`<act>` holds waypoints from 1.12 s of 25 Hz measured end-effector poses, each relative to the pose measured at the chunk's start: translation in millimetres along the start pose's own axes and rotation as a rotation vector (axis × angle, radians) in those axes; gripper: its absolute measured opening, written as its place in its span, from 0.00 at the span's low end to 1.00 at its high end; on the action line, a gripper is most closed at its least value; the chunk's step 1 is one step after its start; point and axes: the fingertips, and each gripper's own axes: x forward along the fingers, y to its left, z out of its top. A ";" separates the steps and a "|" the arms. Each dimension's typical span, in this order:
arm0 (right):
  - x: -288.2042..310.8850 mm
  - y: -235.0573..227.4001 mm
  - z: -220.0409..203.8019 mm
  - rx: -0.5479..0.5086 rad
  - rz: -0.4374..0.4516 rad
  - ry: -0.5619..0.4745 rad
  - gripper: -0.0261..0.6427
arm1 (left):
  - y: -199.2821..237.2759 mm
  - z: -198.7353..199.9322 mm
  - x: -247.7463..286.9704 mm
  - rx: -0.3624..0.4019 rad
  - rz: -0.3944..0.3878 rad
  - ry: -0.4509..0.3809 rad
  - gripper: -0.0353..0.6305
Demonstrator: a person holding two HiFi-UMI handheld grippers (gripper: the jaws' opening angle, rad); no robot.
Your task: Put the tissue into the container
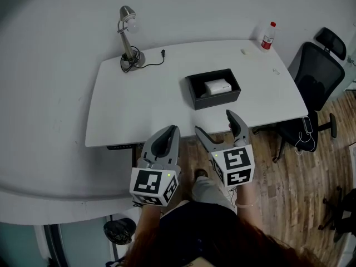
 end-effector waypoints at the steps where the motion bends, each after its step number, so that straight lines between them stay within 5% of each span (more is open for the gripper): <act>1: -3.6 1.6 1.3 0.006 -0.003 -0.008 0.70 | -1.3 0.8 -3.6 0.001 0.000 -0.003 0.11; 28: -106.6 77.4 -1.1 -0.025 -0.002 -0.061 0.62 | -41.9 -8.3 -115.9 -0.014 0.007 -0.041 0.11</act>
